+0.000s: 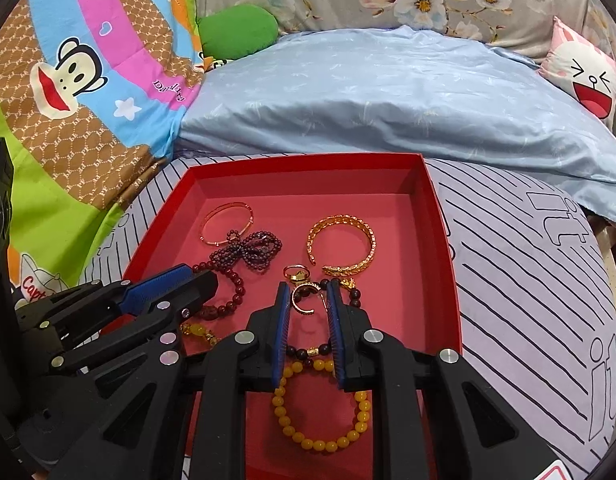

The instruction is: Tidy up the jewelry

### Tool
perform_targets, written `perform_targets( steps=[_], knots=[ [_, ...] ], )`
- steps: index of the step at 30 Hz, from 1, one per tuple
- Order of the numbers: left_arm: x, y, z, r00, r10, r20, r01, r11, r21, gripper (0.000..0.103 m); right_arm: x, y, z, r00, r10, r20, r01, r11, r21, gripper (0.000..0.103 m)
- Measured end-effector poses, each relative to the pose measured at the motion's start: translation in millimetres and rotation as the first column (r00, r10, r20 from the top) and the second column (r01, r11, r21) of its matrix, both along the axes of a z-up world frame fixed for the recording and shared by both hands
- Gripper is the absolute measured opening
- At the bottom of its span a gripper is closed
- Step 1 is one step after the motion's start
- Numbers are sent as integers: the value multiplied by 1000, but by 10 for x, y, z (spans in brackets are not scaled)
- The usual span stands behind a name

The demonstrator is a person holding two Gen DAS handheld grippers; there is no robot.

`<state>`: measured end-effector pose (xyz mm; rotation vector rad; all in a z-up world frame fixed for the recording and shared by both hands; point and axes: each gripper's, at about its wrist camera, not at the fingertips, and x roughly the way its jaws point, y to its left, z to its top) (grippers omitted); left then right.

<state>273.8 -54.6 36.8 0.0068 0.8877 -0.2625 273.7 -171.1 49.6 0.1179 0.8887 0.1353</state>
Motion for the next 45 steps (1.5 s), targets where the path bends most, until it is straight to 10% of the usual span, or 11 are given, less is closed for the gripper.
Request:
perform_targets(
  steps=[36,45],
  knots=[
    [-220,-3,186,999,35,38,-37,998,53,19,-283,1,173,999,-38,39,39,999,-34,21],
    [-559,31,273,998,54,43,-57,996,68,33,-630,3,248,997,-59,44,60,998,-27,26]
  ],
)
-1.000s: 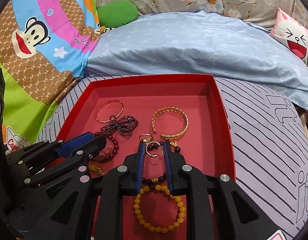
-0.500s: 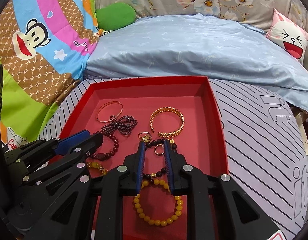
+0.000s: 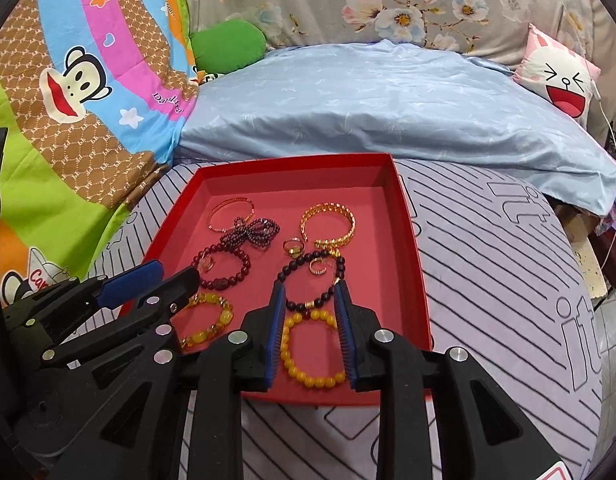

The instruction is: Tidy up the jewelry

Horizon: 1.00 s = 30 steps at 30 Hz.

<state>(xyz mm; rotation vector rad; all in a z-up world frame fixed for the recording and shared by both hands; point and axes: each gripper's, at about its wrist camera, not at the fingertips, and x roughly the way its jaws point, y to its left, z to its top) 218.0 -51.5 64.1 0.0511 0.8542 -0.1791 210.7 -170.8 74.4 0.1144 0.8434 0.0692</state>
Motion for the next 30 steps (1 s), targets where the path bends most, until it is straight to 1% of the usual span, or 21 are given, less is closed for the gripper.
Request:
perform_targets(
  steps=[3,7,9,11,14,18,22,27,28,30],
  knots=[
    [-121,15,1,1000,6,-2,-6,1000,10,34,-129,23,13,1000,-4,4,4,1000,-20,26],
    [-250,39,-21,1000,22,-22,-22,1000,7,35,-268,27,7,1000,-4,-3,4,1000,-18,27],
    [-312,66,-34,999,40,-26,-39,999,8,39,-330,20,1,1000,-10,-3,10,1000,-23,32],
    [-357,95,-46,998,51,-33,-51,999,4,44,-383,-1,-12,1000,-19,-6,19,1000,-15,37],
    [-436,124,-74,997,68,-39,-67,998,10,49,-460,-32,-46,1000,-26,-13,26,1000,-5,45],
    [-538,127,-94,997,72,-36,-71,997,31,51,-557,-33,-89,999,-27,-20,26,999,-25,46],
    [-602,147,-109,996,86,-34,-84,996,39,60,-640,-41,-141,999,-28,-33,27,999,-30,50],
    [-656,221,-136,994,108,-31,-107,993,40,74,-698,-103,-181,998,-45,-40,44,999,-11,61],
    [-668,235,-141,993,114,-29,-112,993,43,78,-721,-121,-191,998,-49,-40,49,999,-7,62],
    [-688,255,-153,993,119,-26,-118,992,46,82,-732,-131,-197,998,-51,-42,51,999,-4,66]
  ],
)
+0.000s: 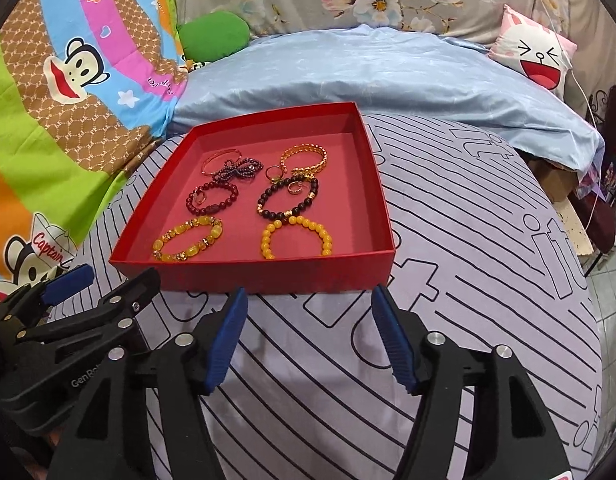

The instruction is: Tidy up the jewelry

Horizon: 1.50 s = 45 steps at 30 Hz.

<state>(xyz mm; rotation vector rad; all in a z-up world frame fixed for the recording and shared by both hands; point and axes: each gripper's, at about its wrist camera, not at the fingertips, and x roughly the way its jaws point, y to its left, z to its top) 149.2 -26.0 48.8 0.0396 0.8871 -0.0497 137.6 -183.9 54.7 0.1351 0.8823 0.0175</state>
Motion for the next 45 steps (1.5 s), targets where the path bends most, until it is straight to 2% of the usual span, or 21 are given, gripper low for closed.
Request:
perform_targets(
  steps=[2,6,11,18,28,30,40,41,45],
  knots=[
    [-13,22,-17,1000,9,0,-9,1000,6,88,-13,-4,-10,1000,-4,-3,4,1000,-4,69],
    [-24,71,-60,1000,26,-7,-25,1000,8,92,-46,3,-15,1000,-12,6,12,1000,-24,79],
    [-34,90,-109,999,32,-13,-32,999,23,94,-61,27,-13,1000,-11,19,12,999,-48,84],
    [-41,121,-152,999,34,-24,-33,999,15,94,-44,6,-71,1000,-16,-9,16,999,-30,84],
    [-36,108,-161,999,36,-30,-36,999,11,94,-69,9,-73,1000,-30,-2,30,999,-28,86],
    [-38,106,-160,999,42,-29,-42,999,13,94,-67,1,-75,999,-40,-3,39,999,-29,91],
    [-52,94,-150,998,50,-29,-50,999,17,95,-71,-17,-85,999,-48,0,48,999,-12,91],
    [-49,101,-153,998,56,-28,-56,998,19,95,-76,-19,-82,999,-51,4,51,999,-14,98],
    [-48,106,-163,998,59,-31,-58,998,13,95,-79,-24,-84,999,-45,6,45,999,-1,96]
  ],
)
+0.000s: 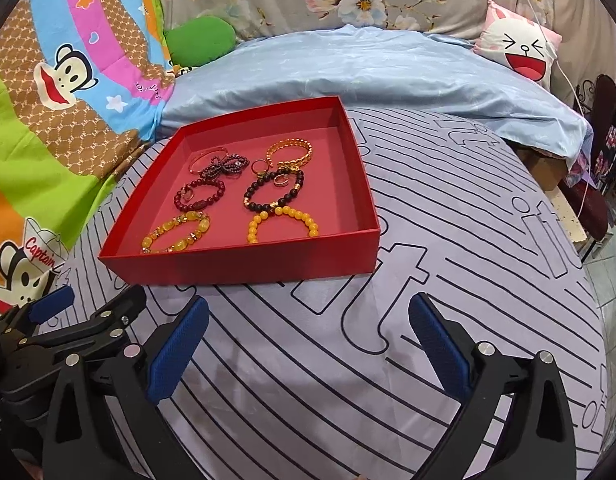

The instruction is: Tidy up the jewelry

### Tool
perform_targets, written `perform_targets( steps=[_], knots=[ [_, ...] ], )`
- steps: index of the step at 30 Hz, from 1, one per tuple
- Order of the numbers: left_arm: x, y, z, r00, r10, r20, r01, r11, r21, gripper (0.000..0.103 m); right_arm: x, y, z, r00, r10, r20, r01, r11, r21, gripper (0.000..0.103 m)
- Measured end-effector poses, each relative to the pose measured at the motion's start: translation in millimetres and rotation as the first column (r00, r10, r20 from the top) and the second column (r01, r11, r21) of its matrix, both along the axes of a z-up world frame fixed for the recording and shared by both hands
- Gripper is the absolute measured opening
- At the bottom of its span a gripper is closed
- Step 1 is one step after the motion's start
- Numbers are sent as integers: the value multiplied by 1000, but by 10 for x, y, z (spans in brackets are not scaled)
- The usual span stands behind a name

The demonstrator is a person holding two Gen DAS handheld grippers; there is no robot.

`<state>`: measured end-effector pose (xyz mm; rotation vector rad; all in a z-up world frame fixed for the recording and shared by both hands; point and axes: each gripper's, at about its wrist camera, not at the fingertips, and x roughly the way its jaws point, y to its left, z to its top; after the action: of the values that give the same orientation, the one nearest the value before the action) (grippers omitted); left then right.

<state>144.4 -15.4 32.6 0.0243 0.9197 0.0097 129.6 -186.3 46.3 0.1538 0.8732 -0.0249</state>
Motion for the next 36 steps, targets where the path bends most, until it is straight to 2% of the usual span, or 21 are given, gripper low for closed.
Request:
perform_targets(
  steps=[36],
  knots=[
    [39,8,-42,1000,9,-13,-9,1000,5,95,11,10,-28,1000,-3,-6,3,1000,-6,96]
  ],
)
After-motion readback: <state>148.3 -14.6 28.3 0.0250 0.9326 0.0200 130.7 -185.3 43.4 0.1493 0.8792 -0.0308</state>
